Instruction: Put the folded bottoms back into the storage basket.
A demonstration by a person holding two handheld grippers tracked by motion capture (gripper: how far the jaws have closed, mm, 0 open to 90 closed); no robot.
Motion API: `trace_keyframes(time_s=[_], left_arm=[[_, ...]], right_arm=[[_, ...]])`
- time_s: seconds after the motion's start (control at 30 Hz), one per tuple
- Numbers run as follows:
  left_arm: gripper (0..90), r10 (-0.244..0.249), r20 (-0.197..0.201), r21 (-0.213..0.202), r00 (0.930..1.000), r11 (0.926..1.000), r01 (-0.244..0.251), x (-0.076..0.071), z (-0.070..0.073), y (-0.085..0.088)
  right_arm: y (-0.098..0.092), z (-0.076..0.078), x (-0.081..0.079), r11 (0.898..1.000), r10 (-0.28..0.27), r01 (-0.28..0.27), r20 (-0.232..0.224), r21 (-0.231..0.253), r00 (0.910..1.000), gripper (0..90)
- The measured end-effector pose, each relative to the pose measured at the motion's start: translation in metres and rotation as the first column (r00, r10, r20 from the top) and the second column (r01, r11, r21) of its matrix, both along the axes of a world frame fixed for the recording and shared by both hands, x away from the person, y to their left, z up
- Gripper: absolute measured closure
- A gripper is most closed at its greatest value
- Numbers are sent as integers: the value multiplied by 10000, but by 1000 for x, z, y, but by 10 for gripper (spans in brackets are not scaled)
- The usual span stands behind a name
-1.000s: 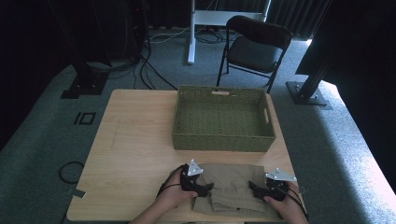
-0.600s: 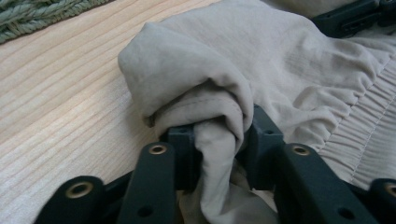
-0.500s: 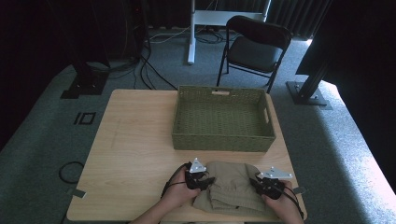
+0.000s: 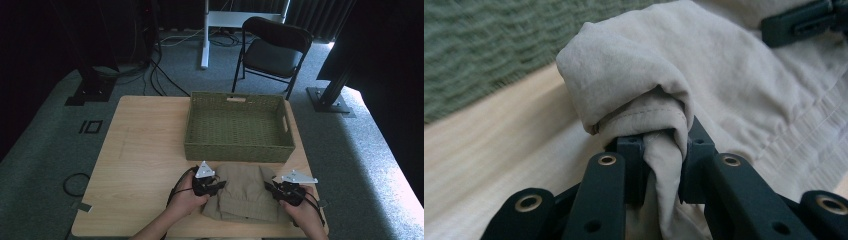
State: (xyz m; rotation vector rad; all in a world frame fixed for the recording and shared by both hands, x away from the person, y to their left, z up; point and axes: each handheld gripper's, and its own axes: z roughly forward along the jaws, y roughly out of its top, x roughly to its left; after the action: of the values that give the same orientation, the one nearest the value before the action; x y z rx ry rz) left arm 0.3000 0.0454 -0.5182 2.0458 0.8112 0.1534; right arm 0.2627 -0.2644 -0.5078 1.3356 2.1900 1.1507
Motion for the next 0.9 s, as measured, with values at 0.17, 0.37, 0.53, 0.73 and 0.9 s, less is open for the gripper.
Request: trace_keyframes(time_s=[0.17,0.37,0.53,0.73,0.9], left_arm=[[779,115,20,-319,9999,9994,-114,1,13,7],[779,119,101,-536,9999,9985,-113,4,28,13],[779,79,323,-536,9994,9985,-61,6,37,17],[779,31,691,-620,9976,9981,12,10,52,21],[779,3,882,-858,9961,9963,73,17,68,23]], right_arm=[[4,12,2,9996,219,-223,210,198,9995,795],[7,28,6,9985,357,-378,491,407,9982,795],[9,42,9,9981,519,-544,801,303,9954,795],[10,57,13,9967,504,-575,1178,570,9918,794],[9,70,18,9961,482,-583,1437,670,9884,795]])
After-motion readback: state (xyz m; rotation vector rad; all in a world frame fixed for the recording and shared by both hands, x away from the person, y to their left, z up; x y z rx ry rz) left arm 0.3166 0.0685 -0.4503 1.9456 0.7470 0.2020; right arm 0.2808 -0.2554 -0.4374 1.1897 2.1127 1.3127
